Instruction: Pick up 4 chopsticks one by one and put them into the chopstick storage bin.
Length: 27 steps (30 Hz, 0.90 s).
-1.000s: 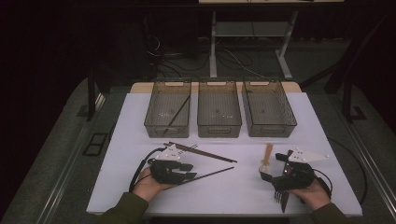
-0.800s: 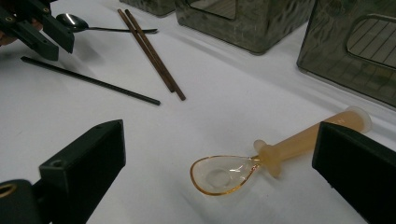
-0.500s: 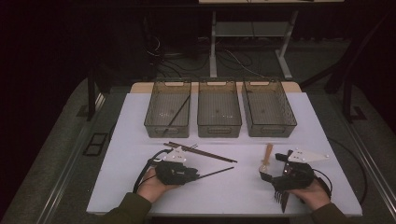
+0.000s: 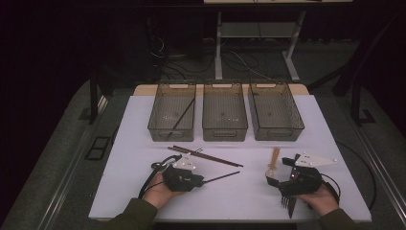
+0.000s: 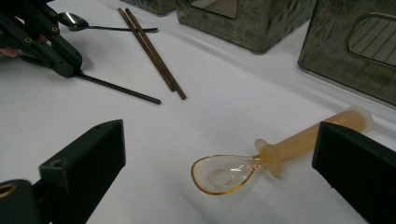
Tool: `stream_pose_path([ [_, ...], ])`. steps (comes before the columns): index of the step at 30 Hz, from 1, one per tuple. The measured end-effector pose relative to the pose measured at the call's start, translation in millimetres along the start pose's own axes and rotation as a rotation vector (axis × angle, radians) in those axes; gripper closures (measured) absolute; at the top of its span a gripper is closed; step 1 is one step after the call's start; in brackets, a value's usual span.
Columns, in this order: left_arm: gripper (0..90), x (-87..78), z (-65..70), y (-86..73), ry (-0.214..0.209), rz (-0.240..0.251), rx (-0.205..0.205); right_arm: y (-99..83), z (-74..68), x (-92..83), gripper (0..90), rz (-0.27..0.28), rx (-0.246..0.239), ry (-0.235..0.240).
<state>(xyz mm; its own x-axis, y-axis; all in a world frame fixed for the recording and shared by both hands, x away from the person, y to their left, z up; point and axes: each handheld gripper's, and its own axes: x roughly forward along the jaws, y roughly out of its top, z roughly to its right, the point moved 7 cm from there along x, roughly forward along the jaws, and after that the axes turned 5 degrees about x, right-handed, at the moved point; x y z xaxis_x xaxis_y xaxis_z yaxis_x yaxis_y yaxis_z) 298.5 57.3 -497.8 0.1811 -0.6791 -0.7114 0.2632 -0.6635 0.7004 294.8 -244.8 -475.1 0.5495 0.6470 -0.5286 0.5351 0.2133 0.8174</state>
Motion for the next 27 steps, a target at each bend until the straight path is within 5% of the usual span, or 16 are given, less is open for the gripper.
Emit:
stream_pose_path([
  [5,82.7,0.1,0.6,0.3,0.022,-0.021,0.039,-0.2,-0.1,0.2,2.5,-0.002,0.001,-0.001],
  [16,85.8,0.7,-1.1,0.4,-0.005,-0.014,0.004,-0.4,-0.4,0.4,2.5,-0.001,0.001,0.0],
  [27,86.1,0.4,-0.6,1.6,0.0,-0.029,0.029,0.1,-0.4,-0.1,2.5,0.003,-0.001,0.001],
])
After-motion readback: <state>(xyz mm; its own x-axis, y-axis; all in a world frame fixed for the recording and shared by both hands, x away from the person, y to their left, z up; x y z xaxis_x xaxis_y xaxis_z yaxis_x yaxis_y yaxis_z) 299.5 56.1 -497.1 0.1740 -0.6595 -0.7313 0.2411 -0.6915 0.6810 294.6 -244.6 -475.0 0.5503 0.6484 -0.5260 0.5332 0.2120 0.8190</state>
